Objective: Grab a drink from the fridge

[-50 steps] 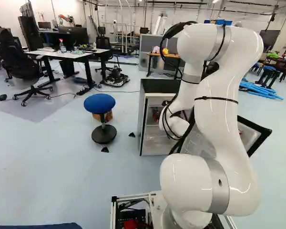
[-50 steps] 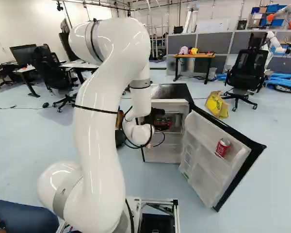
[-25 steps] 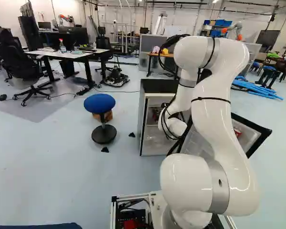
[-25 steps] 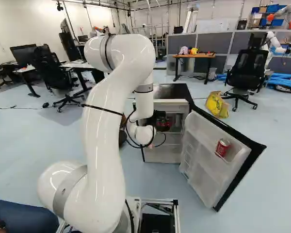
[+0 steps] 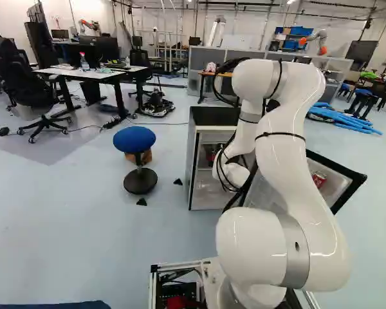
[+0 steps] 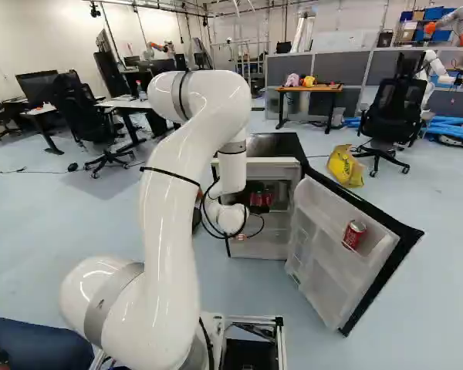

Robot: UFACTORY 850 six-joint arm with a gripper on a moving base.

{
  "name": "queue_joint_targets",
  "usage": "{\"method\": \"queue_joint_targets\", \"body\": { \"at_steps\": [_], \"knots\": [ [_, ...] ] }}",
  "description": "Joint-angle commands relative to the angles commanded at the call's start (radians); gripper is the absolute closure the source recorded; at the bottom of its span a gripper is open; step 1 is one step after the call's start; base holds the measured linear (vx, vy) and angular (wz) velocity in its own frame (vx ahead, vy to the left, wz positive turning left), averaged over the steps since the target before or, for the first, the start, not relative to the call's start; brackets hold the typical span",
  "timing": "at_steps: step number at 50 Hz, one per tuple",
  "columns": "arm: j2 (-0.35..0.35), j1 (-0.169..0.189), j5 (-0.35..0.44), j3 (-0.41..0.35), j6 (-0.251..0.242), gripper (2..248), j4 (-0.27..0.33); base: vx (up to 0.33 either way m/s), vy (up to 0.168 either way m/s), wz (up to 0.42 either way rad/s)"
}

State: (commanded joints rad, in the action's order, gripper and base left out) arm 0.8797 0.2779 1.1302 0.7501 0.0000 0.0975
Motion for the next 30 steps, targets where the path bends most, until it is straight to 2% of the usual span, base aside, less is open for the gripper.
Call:
{"method": "queue_joint_targets", "body": {
  "at_steps": [14, 30],
  "knots": [
    [0.059, -0.002, 0.008, 0.049, 0.000, 3, 0.000, 0.000, 0.000, 0.000],
    [0.129, -0.004, 0.054, 0.114, 0.000, 3, 0.000, 0.000, 0.000, 0.000]
  ]
}}
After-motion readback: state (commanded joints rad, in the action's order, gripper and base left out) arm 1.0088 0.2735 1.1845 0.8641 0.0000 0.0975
